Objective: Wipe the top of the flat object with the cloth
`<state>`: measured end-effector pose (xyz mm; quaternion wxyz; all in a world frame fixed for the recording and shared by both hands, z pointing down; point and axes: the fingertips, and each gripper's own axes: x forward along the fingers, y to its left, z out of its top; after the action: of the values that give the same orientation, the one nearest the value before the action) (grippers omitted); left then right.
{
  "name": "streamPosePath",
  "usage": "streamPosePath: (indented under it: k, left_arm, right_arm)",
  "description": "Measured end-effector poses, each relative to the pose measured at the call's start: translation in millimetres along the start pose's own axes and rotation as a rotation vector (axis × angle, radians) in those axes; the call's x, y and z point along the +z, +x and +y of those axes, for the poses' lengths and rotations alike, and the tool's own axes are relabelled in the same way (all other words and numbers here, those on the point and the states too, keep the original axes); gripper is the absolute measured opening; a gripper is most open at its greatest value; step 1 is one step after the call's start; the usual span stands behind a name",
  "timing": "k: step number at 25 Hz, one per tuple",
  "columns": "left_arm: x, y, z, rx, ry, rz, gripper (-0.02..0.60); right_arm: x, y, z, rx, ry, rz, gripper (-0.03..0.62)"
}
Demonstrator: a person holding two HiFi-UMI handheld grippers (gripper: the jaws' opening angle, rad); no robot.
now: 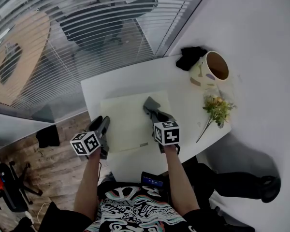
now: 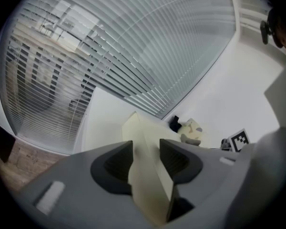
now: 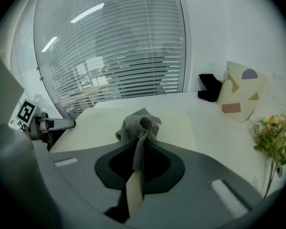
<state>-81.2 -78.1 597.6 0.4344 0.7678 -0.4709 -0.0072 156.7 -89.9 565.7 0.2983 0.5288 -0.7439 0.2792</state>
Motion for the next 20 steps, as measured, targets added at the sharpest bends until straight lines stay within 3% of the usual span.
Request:
streamPosePath:
  k: [20]
  left_arm:
    - [0.1, -0.7, -0.4, -0.002, 0.002, -0.005, 0.225]
  right_arm:
    - [0.2, -4.0, -12.9, -0.034, 0.021, -0.013, 0.012]
